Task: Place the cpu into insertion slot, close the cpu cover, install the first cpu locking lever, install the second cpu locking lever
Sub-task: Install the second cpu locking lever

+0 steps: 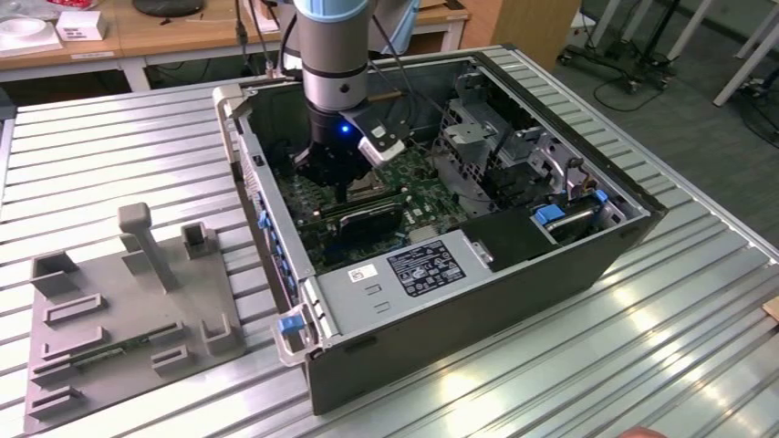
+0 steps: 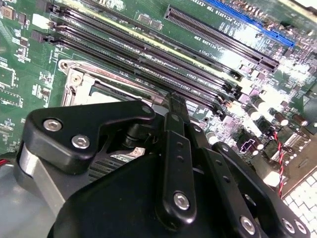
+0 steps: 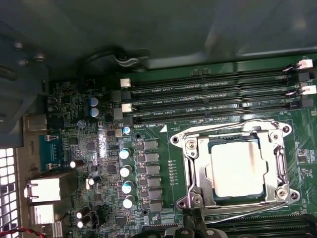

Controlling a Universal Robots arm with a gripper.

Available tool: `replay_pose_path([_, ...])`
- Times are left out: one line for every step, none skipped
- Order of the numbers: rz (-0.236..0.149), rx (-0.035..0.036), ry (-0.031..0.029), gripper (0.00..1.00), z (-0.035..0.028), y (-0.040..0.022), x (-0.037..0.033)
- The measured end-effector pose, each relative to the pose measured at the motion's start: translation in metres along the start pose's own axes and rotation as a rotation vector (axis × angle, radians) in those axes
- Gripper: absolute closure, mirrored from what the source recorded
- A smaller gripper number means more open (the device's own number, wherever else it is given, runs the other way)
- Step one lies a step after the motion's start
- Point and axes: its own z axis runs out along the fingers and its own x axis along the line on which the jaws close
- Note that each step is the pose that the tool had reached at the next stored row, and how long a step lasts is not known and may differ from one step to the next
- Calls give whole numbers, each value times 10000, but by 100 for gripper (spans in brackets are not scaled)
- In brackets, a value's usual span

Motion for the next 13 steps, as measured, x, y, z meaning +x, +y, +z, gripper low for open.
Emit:
replay_pose_path([-24,-3,-1,90,3,0,0])
replay_pose_path([-51,-5,-2,90,7,0,0])
replay_pose_path([-79,-6,-2,90,10,0,1])
replay_pose_path([-108,-8,-2,90,14,1,1])
replay_pose_path([-140,-12,-2,90,19,0,1])
replay_pose_path([-164,-20,-3,90,24,0,2])
replay_pose_path([-180,-25,-4,90,26,0,3])
replay_pose_path([-185,-26,-4,90,27,0,5])
replay_pose_path([-184,-31,-6,90,29,0,9])
replay_pose_path([-184,-34,-6,90,30,0,16])
replay_pose_path([-185,-37,-8,90,31,1,26])
replay_pose_path([-184,-38,-9,90,31,0,36])
replay_pose_path([-184,-40,-11,90,32,0,45])
